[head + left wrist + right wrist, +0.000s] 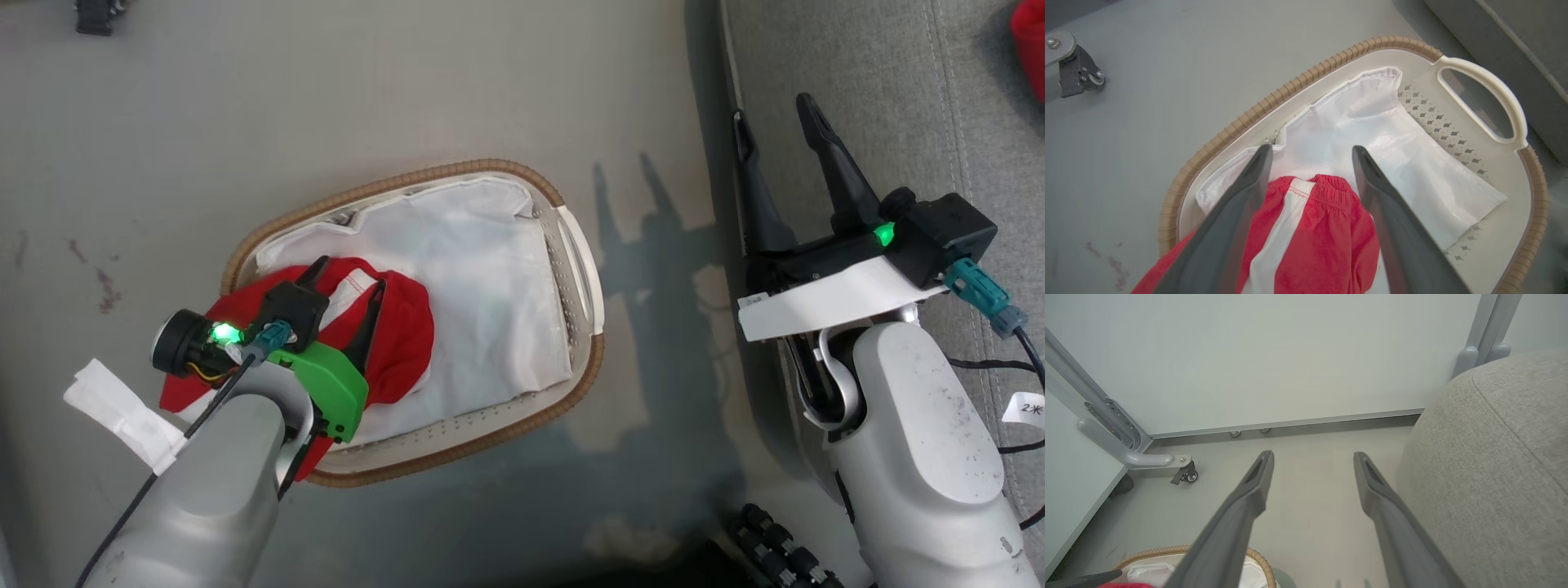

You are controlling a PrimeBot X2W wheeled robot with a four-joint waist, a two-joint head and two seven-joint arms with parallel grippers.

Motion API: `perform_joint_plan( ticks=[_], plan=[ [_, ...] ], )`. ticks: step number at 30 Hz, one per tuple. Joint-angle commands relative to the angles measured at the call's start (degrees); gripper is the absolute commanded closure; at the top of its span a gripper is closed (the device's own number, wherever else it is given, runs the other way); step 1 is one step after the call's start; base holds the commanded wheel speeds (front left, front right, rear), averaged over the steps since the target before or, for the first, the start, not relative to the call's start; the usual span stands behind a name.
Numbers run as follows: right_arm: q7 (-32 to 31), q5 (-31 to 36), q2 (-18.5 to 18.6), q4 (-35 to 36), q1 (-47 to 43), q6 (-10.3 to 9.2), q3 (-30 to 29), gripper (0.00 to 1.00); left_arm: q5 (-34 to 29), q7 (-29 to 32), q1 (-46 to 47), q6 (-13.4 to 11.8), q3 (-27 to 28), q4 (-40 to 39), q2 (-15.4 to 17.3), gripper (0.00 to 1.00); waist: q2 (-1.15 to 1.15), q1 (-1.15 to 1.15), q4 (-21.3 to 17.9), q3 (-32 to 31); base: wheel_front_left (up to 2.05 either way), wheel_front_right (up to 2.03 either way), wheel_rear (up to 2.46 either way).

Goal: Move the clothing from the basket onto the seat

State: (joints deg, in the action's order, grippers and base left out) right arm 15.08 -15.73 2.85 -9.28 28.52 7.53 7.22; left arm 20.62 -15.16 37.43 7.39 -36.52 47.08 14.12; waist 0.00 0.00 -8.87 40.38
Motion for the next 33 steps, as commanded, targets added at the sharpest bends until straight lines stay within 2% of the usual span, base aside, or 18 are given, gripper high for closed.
perform_joint_plan(
  ticks=[1, 9, 12, 18, 33],
  plan=[
    [0.1, -0.6, 0.1, 0.5, 0.8, -0.08, 0.2, 0.00, -0.2, 0.0, 2.0, 0.2, -0.8, 1.4, 1.1, 0.00, 0.00, 0.00, -3.4, 5.0, 0.00, 0.00, 0.00],
    [0.1, -2.2, 0.1, 1.7, 1.2, -0.08, 0.9, 0.00, -3.2, 0.0, 7.8, 0.1, -6.0, 11.4, 1.8, 0.00, 0.00, 0.00, -5.7, 8.9, 0.00, 0.00, 0.00],
    [0.1, -2.7, 0.1, 2.1, 1.3, -0.08, 0.9, 0.00, -5.9, 0.8, 10.5, -0.6, -8.3, 15.7, 1.5, 0.00, 0.00, 0.00, -6.3, 10.3, 0.00, 0.00, 0.00],
    [0.1, -4.5, 0.1, 2.5, 0.9, -0.08, 0.6, 0.00, -7.4, 2.9, 13.9, -1.1, -10.4, 21.9, 0.3, 0.00, 0.00, 0.00, -7.3, 11.6, 0.00, 0.00, 0.00],
    [0.1, -5.4, 0.1, 3.0, 0.7, -0.08, 0.7, 0.00, -6.3, 9.4, 13.9, 0.1, -15.0, 26.1, -1.6, 0.00, 0.00, 0.00, -7.5, 12.8, 0.00, 0.00, 0.00]
  ],
)
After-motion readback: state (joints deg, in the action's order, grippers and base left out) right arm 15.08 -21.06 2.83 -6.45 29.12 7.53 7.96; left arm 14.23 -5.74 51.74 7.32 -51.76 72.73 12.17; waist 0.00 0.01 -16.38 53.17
